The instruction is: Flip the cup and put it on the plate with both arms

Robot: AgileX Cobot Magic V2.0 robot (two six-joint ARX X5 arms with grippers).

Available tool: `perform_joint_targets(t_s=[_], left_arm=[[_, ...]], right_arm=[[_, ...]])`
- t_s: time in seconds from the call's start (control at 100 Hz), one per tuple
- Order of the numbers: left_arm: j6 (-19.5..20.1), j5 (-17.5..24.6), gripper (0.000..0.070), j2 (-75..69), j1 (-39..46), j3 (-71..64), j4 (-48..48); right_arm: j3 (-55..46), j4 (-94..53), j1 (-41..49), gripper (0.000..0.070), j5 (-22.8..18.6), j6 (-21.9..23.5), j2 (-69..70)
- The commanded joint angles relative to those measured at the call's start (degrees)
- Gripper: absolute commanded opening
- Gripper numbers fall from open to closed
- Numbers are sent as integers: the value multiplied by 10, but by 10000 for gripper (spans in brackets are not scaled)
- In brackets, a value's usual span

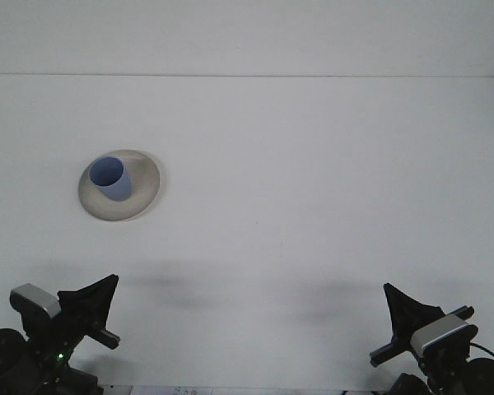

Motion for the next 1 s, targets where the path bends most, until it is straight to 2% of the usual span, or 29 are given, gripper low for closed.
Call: perform_joint_targets(t_s=[0.0,0.11,0.18,0.24,0.33,0.41,0.72,0.99], left_arm=[[24,-3,15,-4,5,3,8],[103,-11,15,-21,36,-38,56],[143,-43,15,-41,60,-96,122],[158,-76,15,-62,79,-156,183],[162,-119,15,-94,103,-238,255],[162,-137,15,-116,122,-294,291],[157,-151,15,-130,141,-406,381],[156,-150,15,-130,140,-407,379]], right_arm=[[3,6,5,6,0,5,1],[3,6,5,6,0,5,1],[3,6,5,6,0,5,1],[3,6,5,6,0,5,1],[3,6,5,6,0,5,1],[3,6,5,6,0,5,1],[3,6,5,6,0,5,1],[3,6,5,6,0,5,1]])
